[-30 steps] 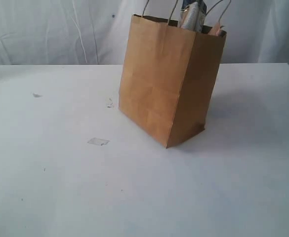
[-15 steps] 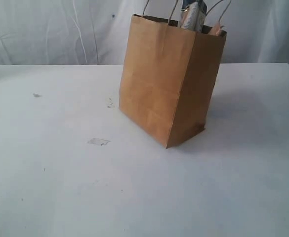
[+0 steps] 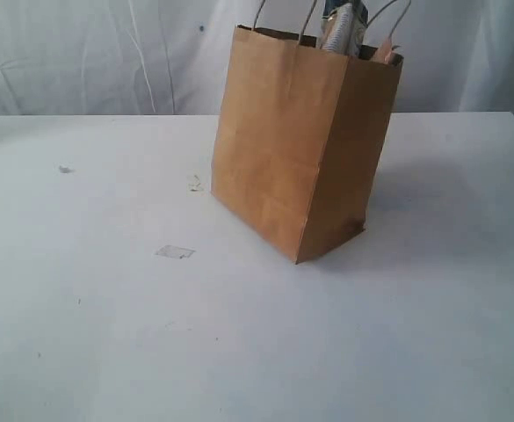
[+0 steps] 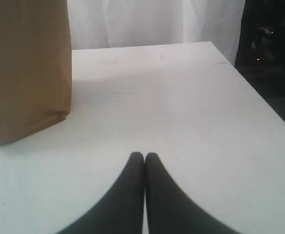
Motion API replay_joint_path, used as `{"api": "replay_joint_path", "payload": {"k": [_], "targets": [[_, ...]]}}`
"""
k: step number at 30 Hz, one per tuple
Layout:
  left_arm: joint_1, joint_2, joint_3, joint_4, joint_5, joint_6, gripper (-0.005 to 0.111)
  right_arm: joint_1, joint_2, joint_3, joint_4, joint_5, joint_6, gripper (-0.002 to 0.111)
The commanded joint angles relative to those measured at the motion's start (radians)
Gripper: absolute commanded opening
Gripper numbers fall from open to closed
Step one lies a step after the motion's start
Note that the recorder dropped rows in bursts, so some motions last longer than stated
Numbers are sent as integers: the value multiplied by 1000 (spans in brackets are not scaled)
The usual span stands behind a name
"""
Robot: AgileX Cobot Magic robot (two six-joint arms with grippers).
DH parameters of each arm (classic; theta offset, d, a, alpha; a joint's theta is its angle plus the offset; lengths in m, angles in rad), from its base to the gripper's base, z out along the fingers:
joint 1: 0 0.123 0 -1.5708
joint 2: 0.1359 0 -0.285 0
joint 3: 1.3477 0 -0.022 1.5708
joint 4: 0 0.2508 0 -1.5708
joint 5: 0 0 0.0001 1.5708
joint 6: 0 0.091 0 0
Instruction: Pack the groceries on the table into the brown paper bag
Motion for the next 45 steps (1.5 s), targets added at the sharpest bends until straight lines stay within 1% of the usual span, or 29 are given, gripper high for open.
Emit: {"api": "replay_joint_path", "payload": {"k": [1,45], "targets": [[0,-4,5,-6,-4,0,0,2,-2,5,2,-3,4,0],[0,-4,5,-6,19,0,0,2,-2,5,2,-3,4,0]]}}
